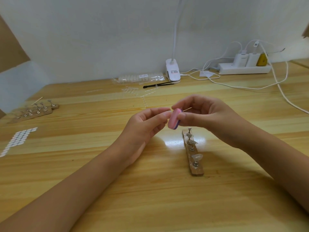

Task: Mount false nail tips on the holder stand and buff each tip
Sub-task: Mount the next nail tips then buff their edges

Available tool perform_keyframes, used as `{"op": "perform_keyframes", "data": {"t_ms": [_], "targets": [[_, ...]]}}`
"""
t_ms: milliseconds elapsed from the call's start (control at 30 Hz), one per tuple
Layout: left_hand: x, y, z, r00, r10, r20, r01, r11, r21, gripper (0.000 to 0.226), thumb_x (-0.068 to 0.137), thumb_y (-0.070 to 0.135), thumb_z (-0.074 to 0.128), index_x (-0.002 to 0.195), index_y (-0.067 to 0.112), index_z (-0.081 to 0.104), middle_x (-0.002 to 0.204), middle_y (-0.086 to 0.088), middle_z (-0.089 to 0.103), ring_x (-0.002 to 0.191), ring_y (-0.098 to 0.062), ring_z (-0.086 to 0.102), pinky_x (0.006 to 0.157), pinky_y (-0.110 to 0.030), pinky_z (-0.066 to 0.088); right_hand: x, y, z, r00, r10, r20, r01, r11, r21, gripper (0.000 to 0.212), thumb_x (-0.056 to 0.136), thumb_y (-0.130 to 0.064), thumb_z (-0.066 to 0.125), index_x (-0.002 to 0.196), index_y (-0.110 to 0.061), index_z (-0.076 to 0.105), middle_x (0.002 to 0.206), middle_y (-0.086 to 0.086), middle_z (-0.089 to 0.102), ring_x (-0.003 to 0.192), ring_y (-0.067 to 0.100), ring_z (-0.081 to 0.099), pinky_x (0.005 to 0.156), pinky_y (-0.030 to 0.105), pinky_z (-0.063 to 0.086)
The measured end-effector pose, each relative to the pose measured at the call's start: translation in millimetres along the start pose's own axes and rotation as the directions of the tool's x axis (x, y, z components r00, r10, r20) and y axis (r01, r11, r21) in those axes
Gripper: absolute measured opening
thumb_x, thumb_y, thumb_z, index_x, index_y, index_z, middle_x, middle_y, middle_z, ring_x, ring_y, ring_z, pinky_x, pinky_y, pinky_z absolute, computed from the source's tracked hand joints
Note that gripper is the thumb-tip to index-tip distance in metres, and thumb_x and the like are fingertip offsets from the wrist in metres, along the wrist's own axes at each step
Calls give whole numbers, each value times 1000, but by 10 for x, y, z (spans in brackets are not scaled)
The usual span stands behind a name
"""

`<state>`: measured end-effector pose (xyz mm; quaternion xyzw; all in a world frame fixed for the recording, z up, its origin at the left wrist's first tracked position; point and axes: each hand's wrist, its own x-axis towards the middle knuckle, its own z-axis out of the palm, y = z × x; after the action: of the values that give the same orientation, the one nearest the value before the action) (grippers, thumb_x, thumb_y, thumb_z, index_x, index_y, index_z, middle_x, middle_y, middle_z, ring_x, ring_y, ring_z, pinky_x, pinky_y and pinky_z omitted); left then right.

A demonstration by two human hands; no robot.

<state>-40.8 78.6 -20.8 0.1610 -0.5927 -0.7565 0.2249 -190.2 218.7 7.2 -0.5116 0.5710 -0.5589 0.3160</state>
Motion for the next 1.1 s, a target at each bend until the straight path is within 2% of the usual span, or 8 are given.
{"op": "perform_keyframes", "data": {"t_ms": [133,267,400,567,700,767,967,1100], "targets": [[1,14,-8,1000,-1,-27,1,1000,3,27,74,27,79,99,18,78,98,-3,69,85,-7,62,80,-17,52,9,-7,12,993,-22,-112,32,996,85,31,80,-20,68,110,-11,67,100,8,72,94,20,72,82,22,55],[-12,-1,21,1000,15,-12,-14,999,39,30,77,28,80,104,15,75,104,-8,71,94,-15,62,85,-21,52,-8,7,46,1000,15,-3,-15,1000,13,31,83,-18,68,111,-6,67,102,11,73,96,21,72,82,24,56],[-15,6,30,999,9,-36,-8,999,36,29,71,32,82,96,19,79,96,-3,68,86,-10,60,80,-18,52,13,12,83,985,-34,-167,51,994,100,31,82,-16,67,111,-5,66,100,13,72,94,20,71,85,25,56],[-18,-7,27,999,27,-24,-25,998,52,38,68,33,84,100,16,76,102,-6,72,93,-12,64,82,-19,52,-3,10,90,999,3,-42,-1,999,39,32,81,-20,68,110,-7,67,103,13,71,95,22,72,82,23,56],[-16,1,15,999,20,-43,-17,997,76,27,69,31,82,94,22,79,96,-2,69,84,-8,60,80,-17,51,17,-36,2,966,-51,-252,98,979,179,29,82,-21,65,108,-9,66,94,4,71,92,17,70,80,23,56],[-19,-4,13,999,27,-36,-23,995,99,20,73,30,79,92,25,80,96,1,70,87,-8,61,81,-17,51,22,-67,-77,957,-37,-289,99,974,204,27,84,-23,64,108,-12,67,92,1,72,90,16,69,76,22,56],[-18,-9,22,998,69,-13,-66,984,164,23,77,34,75,98,29,79,102,7,74,100,-5,65,90,-22,49,1,-52,-47,997,-7,-80,3,999,-50,28,84,-26,66,110,-16,72,101,11,71,88,16,70,72,22,56],[-29,-17,32,994,103,35,-107,976,189,27,78,38,76,104,29,78,111,4,74,110,-7,64,96,-26,46,3,-38,4,996,-5,-84,2,999,-36,33,81,-28,67,111,-15,68,99,11,70,87,17,72,72,23,57]]}}
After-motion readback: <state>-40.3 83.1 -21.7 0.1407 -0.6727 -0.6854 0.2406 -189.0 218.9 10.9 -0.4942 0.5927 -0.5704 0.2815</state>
